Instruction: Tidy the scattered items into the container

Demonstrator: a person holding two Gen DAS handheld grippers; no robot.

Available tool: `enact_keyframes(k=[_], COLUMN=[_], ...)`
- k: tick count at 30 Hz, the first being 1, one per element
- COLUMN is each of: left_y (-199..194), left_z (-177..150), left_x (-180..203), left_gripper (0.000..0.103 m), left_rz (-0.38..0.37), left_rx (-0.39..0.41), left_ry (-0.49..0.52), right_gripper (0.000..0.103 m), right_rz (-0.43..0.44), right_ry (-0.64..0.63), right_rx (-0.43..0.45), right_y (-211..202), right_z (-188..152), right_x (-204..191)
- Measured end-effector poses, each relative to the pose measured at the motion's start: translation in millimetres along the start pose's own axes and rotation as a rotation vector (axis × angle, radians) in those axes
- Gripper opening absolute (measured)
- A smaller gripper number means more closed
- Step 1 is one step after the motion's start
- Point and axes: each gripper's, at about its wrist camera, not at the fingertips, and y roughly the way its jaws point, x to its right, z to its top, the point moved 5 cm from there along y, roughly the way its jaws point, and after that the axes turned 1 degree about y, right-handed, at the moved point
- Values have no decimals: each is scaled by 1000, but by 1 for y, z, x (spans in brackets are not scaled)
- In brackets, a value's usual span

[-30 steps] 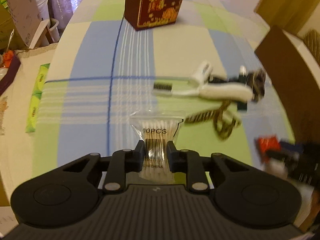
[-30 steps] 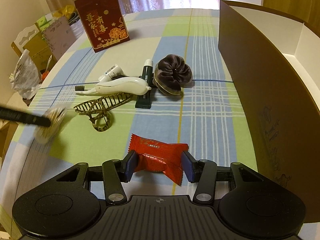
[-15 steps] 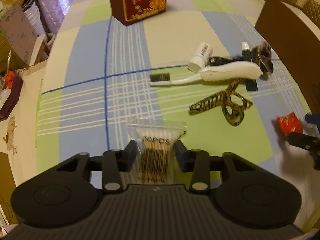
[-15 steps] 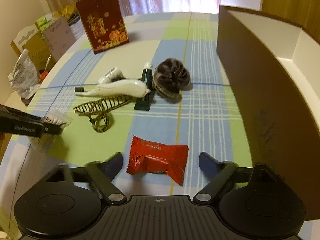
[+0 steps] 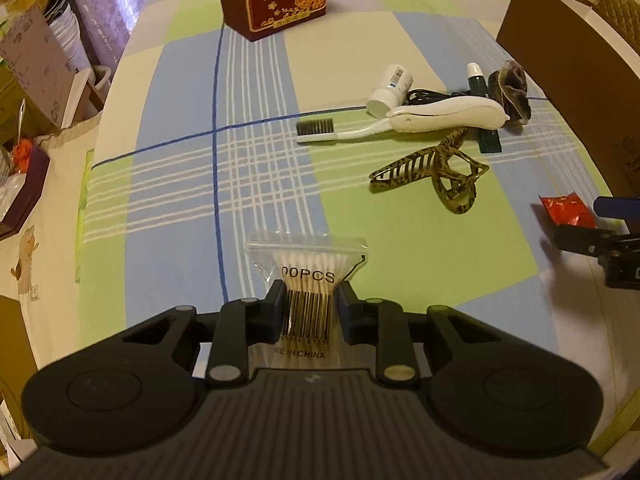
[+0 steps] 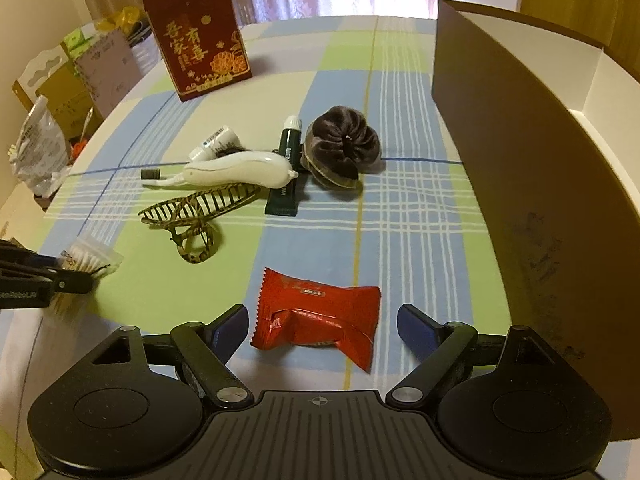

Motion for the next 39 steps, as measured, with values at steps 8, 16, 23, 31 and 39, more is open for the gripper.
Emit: enact_keyframes(k=[8, 16, 23, 31, 39], left_y=[-2, -7, -24, -73, -115], left_z=[-3, -10, -17, 2, 38], left_x=[1, 9, 20, 45, 99], left_gripper=[23, 21, 20, 20, 20], left_rz=[15, 3, -23, -56, -119], left_rx=[-3, -3, 8, 125, 251], left_ry=[-8, 6, -13, -13, 21], right_gripper=[45, 44, 44, 44, 44], right_rz=[-4, 41, 110, 215, 246], right_ry=[-94, -110, -112, -150, -154], right_rx=[-8, -33, -31, 49, 156], right_y=[4, -2, -22, -66, -118], right_z=[-7, -16, -19, -6, 13], right_x=[-8, -12, -15, -21, 6])
